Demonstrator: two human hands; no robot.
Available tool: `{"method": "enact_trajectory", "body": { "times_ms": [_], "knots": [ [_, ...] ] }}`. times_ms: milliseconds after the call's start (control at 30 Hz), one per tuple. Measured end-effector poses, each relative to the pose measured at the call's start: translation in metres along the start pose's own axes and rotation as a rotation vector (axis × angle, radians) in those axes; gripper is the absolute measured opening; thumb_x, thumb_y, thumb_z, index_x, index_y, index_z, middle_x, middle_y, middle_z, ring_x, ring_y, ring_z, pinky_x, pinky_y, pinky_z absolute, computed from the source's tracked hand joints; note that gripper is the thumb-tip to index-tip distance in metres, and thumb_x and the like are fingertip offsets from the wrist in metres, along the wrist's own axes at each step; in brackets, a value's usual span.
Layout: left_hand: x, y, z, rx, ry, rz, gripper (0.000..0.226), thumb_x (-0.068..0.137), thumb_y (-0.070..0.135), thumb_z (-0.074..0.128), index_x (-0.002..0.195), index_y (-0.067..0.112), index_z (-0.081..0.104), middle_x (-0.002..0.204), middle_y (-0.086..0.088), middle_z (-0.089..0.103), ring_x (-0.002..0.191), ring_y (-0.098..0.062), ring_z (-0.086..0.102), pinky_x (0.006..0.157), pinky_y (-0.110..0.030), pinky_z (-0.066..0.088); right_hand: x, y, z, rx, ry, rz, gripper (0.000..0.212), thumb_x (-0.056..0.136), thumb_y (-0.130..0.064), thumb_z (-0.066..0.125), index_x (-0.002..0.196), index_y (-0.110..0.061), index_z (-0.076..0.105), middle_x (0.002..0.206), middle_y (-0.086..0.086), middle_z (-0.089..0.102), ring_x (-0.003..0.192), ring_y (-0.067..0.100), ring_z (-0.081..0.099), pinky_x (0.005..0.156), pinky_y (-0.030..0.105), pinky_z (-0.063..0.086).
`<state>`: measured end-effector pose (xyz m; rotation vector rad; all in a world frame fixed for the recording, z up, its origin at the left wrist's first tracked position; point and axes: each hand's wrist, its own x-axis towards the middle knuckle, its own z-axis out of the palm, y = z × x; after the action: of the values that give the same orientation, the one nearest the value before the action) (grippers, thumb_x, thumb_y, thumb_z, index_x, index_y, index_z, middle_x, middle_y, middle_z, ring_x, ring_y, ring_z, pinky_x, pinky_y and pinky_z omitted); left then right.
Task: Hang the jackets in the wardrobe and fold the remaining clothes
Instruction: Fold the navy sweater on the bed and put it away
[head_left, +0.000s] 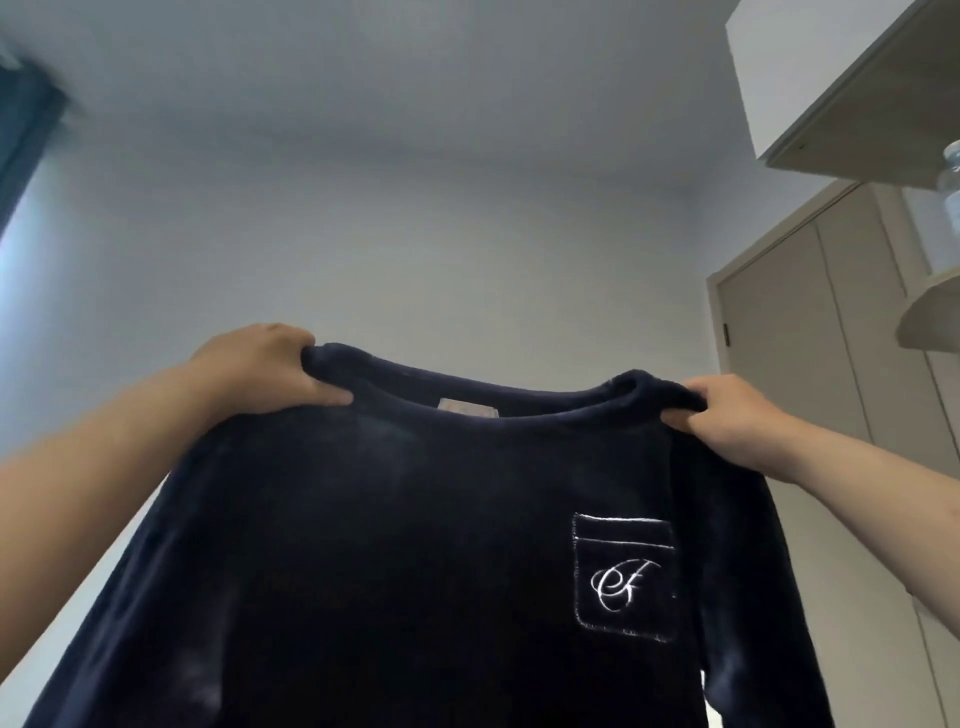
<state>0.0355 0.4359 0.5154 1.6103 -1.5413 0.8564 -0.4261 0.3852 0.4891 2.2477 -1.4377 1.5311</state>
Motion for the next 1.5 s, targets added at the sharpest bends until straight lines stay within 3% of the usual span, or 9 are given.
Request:
{"method": "enact_trajectory", "body": {
  "times_ms": [133,300,400,567,767,1000,1167,1367,1500],
  "knots": [
    [-0.016,-0.023,-0.008,-0.243,-0.081,0.023,0.051,0.066,0.070,0.043,0.071,0.021,0.053,0.076,0.004,0.061,0.073,-0.018,0.058,0.067,-0.041,0.043,-0.006,-0.003,0.005,0.046,-0.097,0.007,0.008,0.093,-0.016,0.066,0.090,-0.017,0.074,0.084,0.002,0.076,0.083,0.021,0.073,0.078,0.036,0.058],
    [-0.030,-0.033,0.029,-0.007,-0.135,0.006,0.032,0.076,0.053,0.037,0.078,0.025,0.052,0.084,0.009,0.057,0.079,-0.010,0.054,0.065,-0.035,0.041,-0.007,0.008,0.039,0.010,-0.191,0.030,0.010,0.095,-0.017,0.064,0.090,-0.012,0.072,0.080,0.003,0.076,0.073,0.015,0.071,0.061,0.025,0.054],
    [-0.043,-0.034,0.070,0.026,-0.150,0.022,0.027,0.085,0.051,0.044,0.076,0.026,0.049,0.082,0.010,0.056,0.075,-0.007,0.052,0.060,-0.032,0.036,-0.011,0.035,0.082,-0.064,-0.274,0.067,0.012,0.095,-0.019,0.061,0.092,-0.012,0.071,0.087,0.005,0.074,0.081,0.017,0.069,0.070,0.028,0.052],
    [-0.106,-0.039,0.186,0.024,-0.212,-0.031,0.025,0.090,0.045,0.050,0.077,0.025,0.044,0.075,0.012,0.049,0.072,-0.017,0.051,0.060,-0.033,0.034,-0.041,0.111,0.183,-0.008,-0.463,0.160,0.012,0.090,-0.023,0.063,0.092,-0.013,0.069,0.091,0.006,0.074,0.088,0.025,0.068,0.087,0.043,0.051],
    [-0.233,-0.057,0.363,-0.084,-0.486,-0.235,0.025,0.095,0.041,0.053,0.080,0.024,0.041,0.084,0.000,0.058,0.078,-0.027,0.054,0.066,-0.036,0.037,-0.116,0.218,0.329,0.081,-0.680,0.370,0.027,0.091,-0.047,0.064,0.086,-0.021,0.070,0.083,-0.006,0.074,0.080,0.012,0.069,0.072,0.029,0.051],
    [-0.325,-0.080,0.507,-0.103,-0.671,-0.362,0.041,0.082,0.068,0.055,0.073,0.029,0.045,0.070,0.013,0.052,0.071,-0.020,0.053,0.062,-0.035,0.042,-0.183,0.324,0.488,0.035,-0.675,0.475,0.027,0.097,-0.037,0.057,0.073,-0.028,0.062,0.072,-0.011,0.065,0.070,0.006,0.060,0.058,0.025,0.040],
    [-0.369,-0.104,0.588,0.010,-0.848,-0.398,0.038,0.089,0.060,0.054,0.071,0.028,0.044,0.074,0.011,0.058,0.069,-0.017,0.051,0.055,-0.032,0.036,-0.218,0.376,0.575,-0.015,-0.764,0.475,0.028,0.098,-0.044,0.051,0.078,-0.026,0.060,0.077,-0.009,0.064,0.071,0.008,0.059,0.063,0.029,0.047],
    [-0.443,-0.102,0.668,0.047,-0.970,-0.460,0.039,0.097,0.052,0.043,0.125,0.026,0.052,0.108,-0.002,0.068,0.088,-0.025,0.061,0.067,-0.034,0.042,-0.255,0.417,0.662,-0.195,-0.786,0.451,0.033,0.100,-0.046,0.039,0.077,-0.026,0.053,0.082,-0.010,0.055,0.075,0.015,0.055,0.064,0.034,0.046],
    [-0.445,-0.129,0.696,0.038,-0.884,-0.395,0.028,0.094,0.054,0.040,0.096,0.030,0.054,0.090,0.003,0.064,0.076,-0.021,0.056,0.066,-0.036,0.047,-0.247,0.442,0.702,-0.161,-0.592,0.391,0.031,0.099,-0.044,0.038,0.080,-0.028,0.057,0.078,-0.011,0.053,0.073,0.017,0.053,0.058,0.032,0.038]
  ]
}}
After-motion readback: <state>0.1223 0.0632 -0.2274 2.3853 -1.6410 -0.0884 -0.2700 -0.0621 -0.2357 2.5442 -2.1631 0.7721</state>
